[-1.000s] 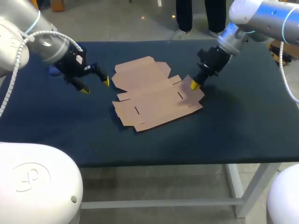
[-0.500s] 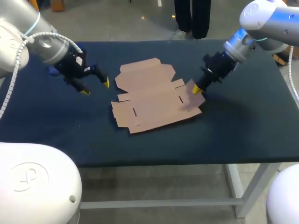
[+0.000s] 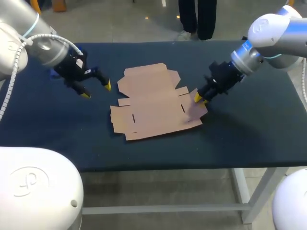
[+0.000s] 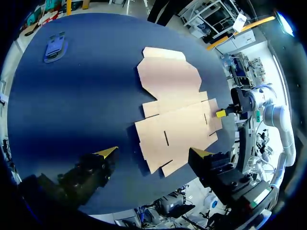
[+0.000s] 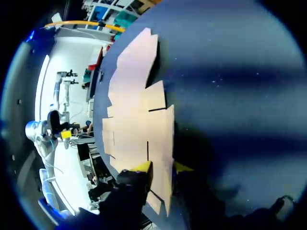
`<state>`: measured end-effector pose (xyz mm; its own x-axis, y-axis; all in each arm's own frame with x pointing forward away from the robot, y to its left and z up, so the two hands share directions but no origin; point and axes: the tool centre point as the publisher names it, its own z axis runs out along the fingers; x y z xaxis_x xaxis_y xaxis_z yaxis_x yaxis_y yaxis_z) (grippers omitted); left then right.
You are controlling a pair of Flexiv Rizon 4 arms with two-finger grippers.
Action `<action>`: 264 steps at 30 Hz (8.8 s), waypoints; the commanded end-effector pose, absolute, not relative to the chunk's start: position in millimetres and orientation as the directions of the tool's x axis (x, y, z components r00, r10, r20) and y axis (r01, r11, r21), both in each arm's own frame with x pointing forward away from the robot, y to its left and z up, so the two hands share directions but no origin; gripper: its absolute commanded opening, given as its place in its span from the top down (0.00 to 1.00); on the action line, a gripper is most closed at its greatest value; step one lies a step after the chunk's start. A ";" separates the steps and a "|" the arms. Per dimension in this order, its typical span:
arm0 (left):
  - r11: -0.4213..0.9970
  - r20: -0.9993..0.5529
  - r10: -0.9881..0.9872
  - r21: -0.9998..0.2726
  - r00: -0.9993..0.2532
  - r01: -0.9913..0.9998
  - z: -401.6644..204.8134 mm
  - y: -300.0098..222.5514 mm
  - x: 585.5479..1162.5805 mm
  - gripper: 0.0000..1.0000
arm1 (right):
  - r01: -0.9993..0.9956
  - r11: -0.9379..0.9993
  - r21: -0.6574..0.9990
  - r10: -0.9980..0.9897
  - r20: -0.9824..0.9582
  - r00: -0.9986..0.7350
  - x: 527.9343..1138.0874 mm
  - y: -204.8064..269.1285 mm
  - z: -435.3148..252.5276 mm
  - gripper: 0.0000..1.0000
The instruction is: Assemble the packaging by folding the flat box into shape, placing the metal phone stand inside, and closing the box properly
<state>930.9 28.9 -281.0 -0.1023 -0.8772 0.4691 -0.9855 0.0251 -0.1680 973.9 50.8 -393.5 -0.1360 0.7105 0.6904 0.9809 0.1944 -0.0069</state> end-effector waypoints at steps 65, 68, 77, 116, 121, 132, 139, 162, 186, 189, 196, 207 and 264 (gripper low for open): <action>0.009 0.475 -0.877 -0.152 -0.081 -0.988 -285.9 30.2 931.5 0.00 | 0.968 0.245 -0.047 0.669 0.731 -0.134 967.6 64.1 -393.8 1.00; 0.010 0.475 -0.876 -0.153 -0.082 -0.988 -285.6 31.2 930.2 0.00 | 0.976 0.216 -0.034 0.677 0.725 -0.125 963.0 65.9 -393.5 1.00; 0.013 0.473 -0.877 -0.153 -0.085 -0.988 -285.9 33.0 926.4 0.00 | 0.979 0.199 -0.033 0.685 0.719 -0.115 954.2 71.0 -397.0 1.00; 0.025 0.469 -0.878 -0.149 -0.093 -0.989 -286.1 26.4 922.4 0.00 | 0.955 0.281 -0.095 0.604 0.791 -0.099 932.0 76.7 -403.7 1.00; 0.024 0.472 -0.877 -0.148 -0.092 -0.989 -286.4 26.7 922.4 0.00 | 0.957 0.273 -0.096 0.607 0.789 -0.094 929.9 76.1 -403.3 0.96; 0.026 0.471 -0.877 -0.162 -0.100 -0.987 -286.0 29.6 927.8 0.00 | 0.971 0.234 -0.046 0.632 0.766 -0.116 926.6 55.9 -378.1 0.00; 0.046 0.467 -0.874 -0.202 -0.138 -0.978 -286.5 28.9 935.6 0.00 | 0.968 0.249 0.020 0.652 0.736 -0.183 932.3 33.1 -350.5 0.00; -0.024 0.409 -0.907 -0.288 -0.101 -0.957 -291.1 39.5 957.7 0.10 | 0.951 0.080 0.299 0.832 0.506 -0.229 978.0 -11.8 -298.2 0.58; -0.006 0.468 -0.879 -0.205 -0.093 -0.979 -315.5 58.0 967.2 1.00 | 0.960 -0.045 0.278 0.834 0.539 -0.118 985.8 -1.6 -316.4 1.00; -0.006 0.468 -0.879 -0.205 -0.093 -0.979 -315.5 58.0 967.2 1.00 | 0.960 -0.045 0.278 0.834 0.539 -0.118 985.8 -1.6 -316.4 1.00; -0.006 0.468 -0.879 -0.205 -0.093 -0.979 -315.5 58.0 967.2 1.00 | 0.960 -0.045 0.278 0.834 0.539 -0.118 985.8 -1.6 -316.4 1.00; 0.011 0.475 -0.871 -0.233 -0.124 -0.972 -325.5 47.4 964.5 1.00 | 0.962 -0.031 0.272 0.833 0.539 -0.126 982.4 12.9 -331.9 1.00; 0.138 0.449 -0.855 -0.289 -0.262 -0.947 -393.9 22.9 991.0 1.00 | 0.976 0.090 0.196 0.772 0.606 -0.193 1009.5 70.3 -406.5 1.00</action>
